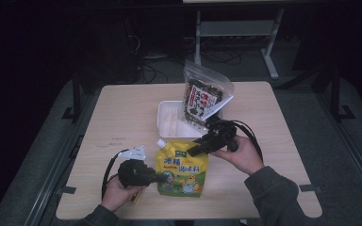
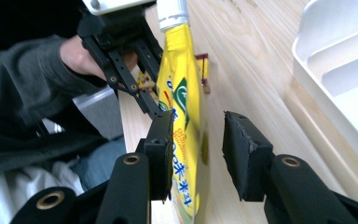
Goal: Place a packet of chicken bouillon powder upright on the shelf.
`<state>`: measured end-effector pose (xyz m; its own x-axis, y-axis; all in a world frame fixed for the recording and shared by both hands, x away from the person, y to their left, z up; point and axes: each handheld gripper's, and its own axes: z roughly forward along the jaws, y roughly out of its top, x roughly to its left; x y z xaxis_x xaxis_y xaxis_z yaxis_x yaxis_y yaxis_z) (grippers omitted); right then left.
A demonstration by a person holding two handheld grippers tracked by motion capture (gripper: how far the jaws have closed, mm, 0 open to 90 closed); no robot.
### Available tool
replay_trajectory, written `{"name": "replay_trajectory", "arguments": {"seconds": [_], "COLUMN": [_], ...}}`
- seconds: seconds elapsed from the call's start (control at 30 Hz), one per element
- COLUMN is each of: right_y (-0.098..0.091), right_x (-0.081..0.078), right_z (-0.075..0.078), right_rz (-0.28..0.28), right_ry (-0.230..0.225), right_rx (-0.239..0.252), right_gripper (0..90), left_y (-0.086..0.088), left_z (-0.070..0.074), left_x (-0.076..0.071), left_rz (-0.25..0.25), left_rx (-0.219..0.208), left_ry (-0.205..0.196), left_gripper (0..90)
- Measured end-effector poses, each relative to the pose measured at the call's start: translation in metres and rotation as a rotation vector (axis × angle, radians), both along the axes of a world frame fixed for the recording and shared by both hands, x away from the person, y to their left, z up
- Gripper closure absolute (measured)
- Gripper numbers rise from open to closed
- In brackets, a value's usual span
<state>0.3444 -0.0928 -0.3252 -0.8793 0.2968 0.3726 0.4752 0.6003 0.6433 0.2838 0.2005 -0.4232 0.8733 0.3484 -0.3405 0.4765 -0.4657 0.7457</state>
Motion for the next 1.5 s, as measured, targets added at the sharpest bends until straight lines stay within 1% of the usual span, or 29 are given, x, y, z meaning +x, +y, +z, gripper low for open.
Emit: {"name": "replay_trajectory", "arguments": {"seconds": [0.1,0.13,0.2,0.3,0.37,0.47,0.63,0.7,0.8,0.9,0.97,1.03,1.07,1.17,1.2,1.27,1.37,1.4,1.5], "right_y": [0.005,0.008,0.012,0.018,0.020,0.021,0.020,0.021,0.022,0.022,0.021,0.019,0.019,0.017,0.016,0.015,0.013,0.012,0.011], "right_x": [0.004,0.005,0.006,0.007,0.007,0.008,0.006,0.005,0.002,-0.001,-0.002,-0.003,-0.003,-0.003,-0.003,-0.002,-0.002,-0.001,0.000], "right_z": [0.008,0.010,0.011,0.012,0.012,0.013,0.014,0.014,0.014,0.015,0.016,0.017,0.017,0.020,0.021,0.024,0.028,0.030,0.035], "right_rz": [0.030,0.039,0.060,0.093,0.098,0.114,0.122,0.128,0.133,0.130,0.122,0.109,0.105,0.060,0.043,0.009,-0.035,-0.043,-0.067], "right_ry": [0.014,0.015,0.025,0.027,0.032,0.042,0.056,0.069,0.082,0.091,0.097,0.109,0.116,0.142,0.159,0.170,0.182,0.181,0.187], "right_rx": [-0.027,-0.046,-0.070,-0.095,-0.112,-0.118,-0.118,-0.116,-0.119,-0.108,-0.093,-0.075,-0.067,-0.047,-0.040,-0.023,-0.010,-0.002,0.030], "right_gripper": [65.2,66.6,69.7,78.8,81.6,85.4,87.8,88.6,89.1,89.2,89.3,89.4,89.4,89.4,89.4,89.4,89.3,89.3,89.4], "left_y": [-0.001,-0.001,-0.001,-0.001,0.000,0.000,0.001,0.002,0.005,0.010,0.015,0.019,0.021,0.026,0.027,0.031,0.033,0.034,0.037], "left_z": [0.001,0.001,0.002,0.003,0.004,0.004,0.004,0.005,0.006,0.008,0.010,0.011,0.012,0.014,0.015,0.015,0.015,0.015,0.014], "left_x": [-0.001,-0.001,-0.001,-0.001,-0.001,-0.001,-0.001,-0.001,-0.001,-0.001,0.000,0.000,0.000,-0.003,-0.003,-0.002,-0.002,-0.002,-0.001], "left_rz": [-0.004,-0.004,-0.006,-0.010,-0.009,-0.013,-0.012,-0.001,0.014,0.029,0.047,0.052,0.054,0.076,0.084,0.094,0.106,0.110,0.120], "left_rx": [0.004,0.004,0.004,0.009,0.009,0.007,0.008,0.011,0.003,-0.004,-0.005,-0.006,0.000,0.008,0.009,0.005,0.010,0.017,0.019], "left_ry": [-0.008,-0.009,-0.014,-0.026,-0.029,-0.029,-0.036,-0.040,-0.042,-0.046,-0.050,-0.044,-0.047,-0.065,-0.065,-0.066,-0.069,-0.071,-0.069], "left_gripper": [78.1,78.1,78.1,78.3,78.3,78.3,76.7,73.1,68.3,63.3,59.7,55.3,54.9,52.5,51.5,50.8,50.2,49.9,49.0]}}
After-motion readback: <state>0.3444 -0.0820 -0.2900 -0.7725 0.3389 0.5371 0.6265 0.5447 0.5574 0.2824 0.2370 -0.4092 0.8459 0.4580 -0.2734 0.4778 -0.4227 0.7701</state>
